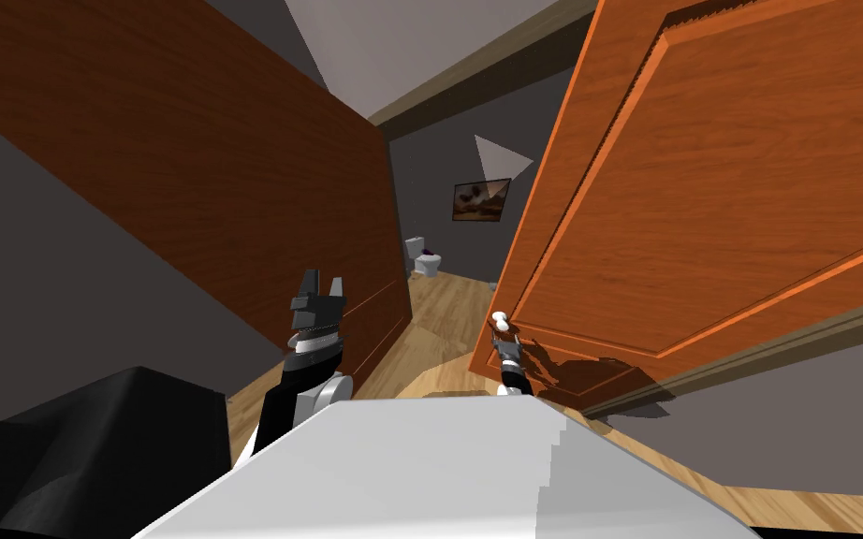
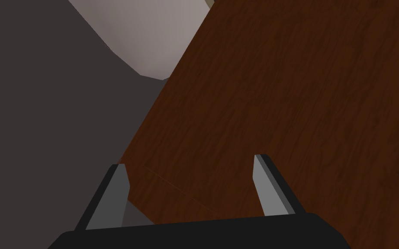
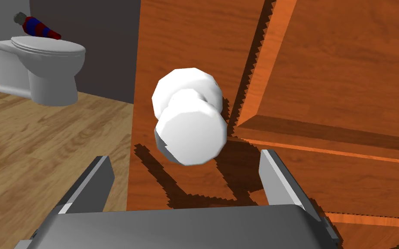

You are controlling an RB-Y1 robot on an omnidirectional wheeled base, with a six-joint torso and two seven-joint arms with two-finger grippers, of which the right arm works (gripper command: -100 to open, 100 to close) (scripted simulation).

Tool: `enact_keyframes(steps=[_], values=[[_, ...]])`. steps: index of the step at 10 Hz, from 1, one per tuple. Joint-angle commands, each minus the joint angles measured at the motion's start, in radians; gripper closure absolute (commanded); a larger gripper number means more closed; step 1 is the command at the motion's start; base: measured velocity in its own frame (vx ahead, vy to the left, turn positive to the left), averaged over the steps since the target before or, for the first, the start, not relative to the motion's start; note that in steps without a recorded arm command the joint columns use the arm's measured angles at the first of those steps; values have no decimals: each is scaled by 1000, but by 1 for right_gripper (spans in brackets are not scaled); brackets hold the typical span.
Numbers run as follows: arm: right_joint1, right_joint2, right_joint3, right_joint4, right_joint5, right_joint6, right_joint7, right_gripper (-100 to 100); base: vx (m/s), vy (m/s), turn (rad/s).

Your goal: Pull the door open

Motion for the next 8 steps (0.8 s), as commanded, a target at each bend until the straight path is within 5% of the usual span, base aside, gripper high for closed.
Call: enact_keyframes(steps=[1, 5, 8], values=[[-1, 9, 6, -10, -19, 9, -47, -100, -94, -12, 23], [-3, 28, 19, -35, -57, 26, -133, -100, -81, -6, 19], [6, -10, 5, -8, -61, 10, -162, -100, 86, -8, 98]])
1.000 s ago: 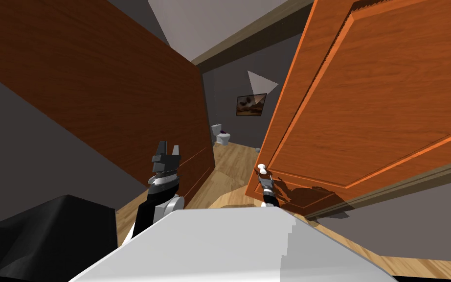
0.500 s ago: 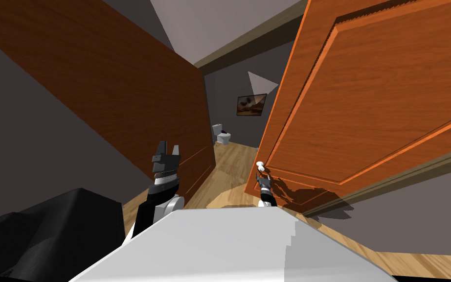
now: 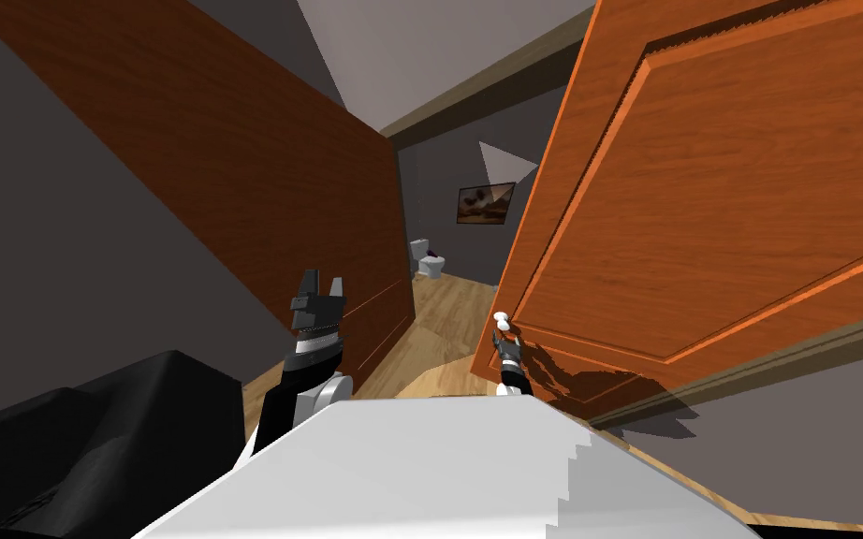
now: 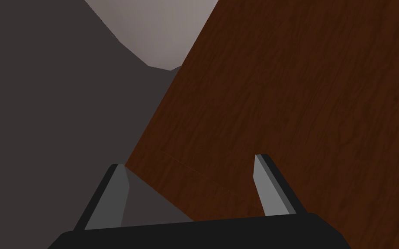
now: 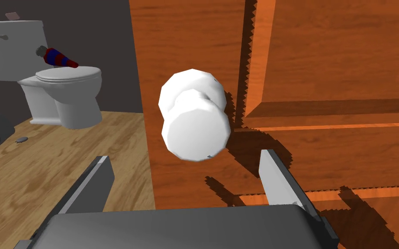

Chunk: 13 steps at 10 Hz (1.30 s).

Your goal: Pull the door open

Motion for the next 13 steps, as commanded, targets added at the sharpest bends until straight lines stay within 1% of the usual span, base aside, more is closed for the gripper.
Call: enact_keyframes(steps=[1, 4, 5, 6, 11, 12, 13], values=[[25, -26, -11, -19, -8, 4, -21, -100, 188, -43, 94], [39, -68, -26, 1, -20, -9, -67, -100, 176, -27, 121], [32, -56, -21, 7, -16, -12, -58, -100, 81, -21, 21], [32, -56, -21, 7, -16, -12, -58, 100, -9, -4, -41], [32, -56, -21, 7, -16, -12, -58, 100, -16, 2, 2], [42, -73, 0, 2, -8, -11, -82, 100, -145, -1, 127], [43, -76, 5, 0, -6, -11, -88, 100, -195, -16, 103]])
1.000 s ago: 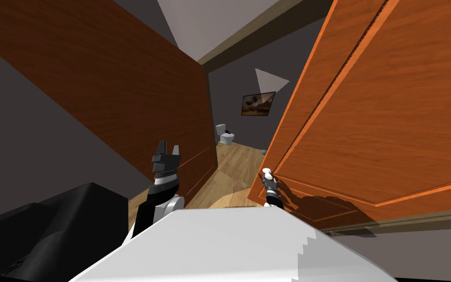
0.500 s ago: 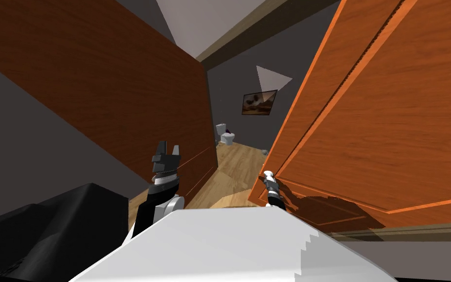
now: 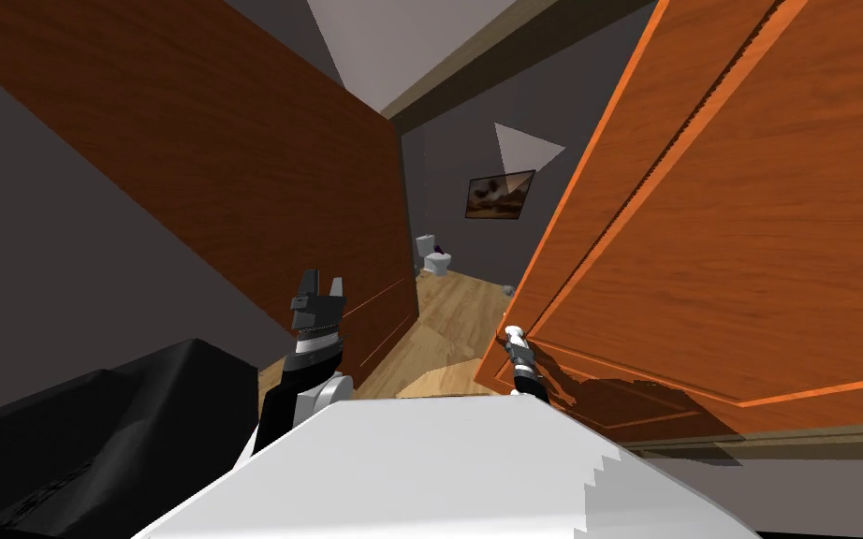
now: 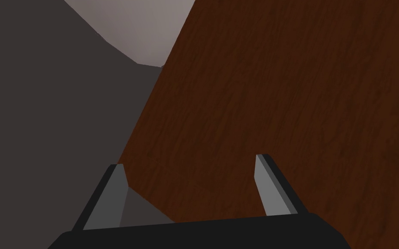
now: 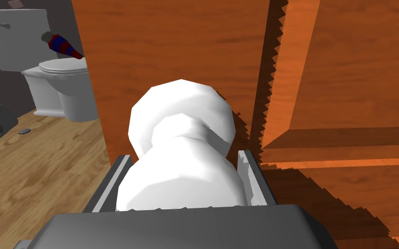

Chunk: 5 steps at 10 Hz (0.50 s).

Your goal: Pull the door open

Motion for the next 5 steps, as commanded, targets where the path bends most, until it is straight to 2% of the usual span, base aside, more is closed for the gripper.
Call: enact_keyframes(steps=[1, 5], values=[[10, -4, 21, -7, 8, 0, -19, 100, -195, -31, 92], [28, -40, 73, -26, 27, -4, -79, 100, -213, -22, 113]])
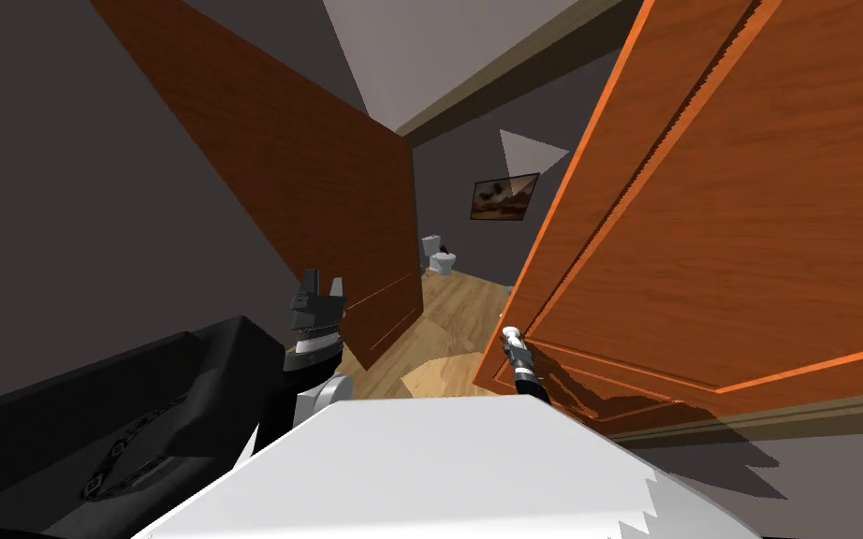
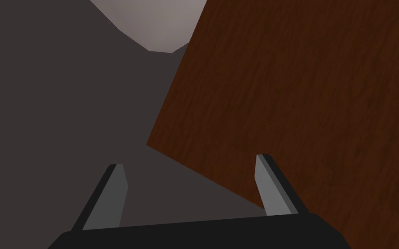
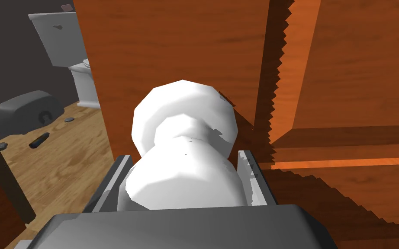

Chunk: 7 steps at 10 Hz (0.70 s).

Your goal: Pull the door open

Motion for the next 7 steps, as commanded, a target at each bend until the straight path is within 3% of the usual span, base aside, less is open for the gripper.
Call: enact_keyframes(steps=[1, 3, 4, 7], values=[[7, -18, 27, -11, 11, -6, -33, 100, -267, -40, 136], [15, -35, 50, -20, 20, -8, -61, 100, -230, -23, 109], [13, -29, 42, -17, 16, -3, -49, 100, -111, -1, 27], [37, -61, 88, -28, 36, -25, -95, 100, -218, -20, 116]])
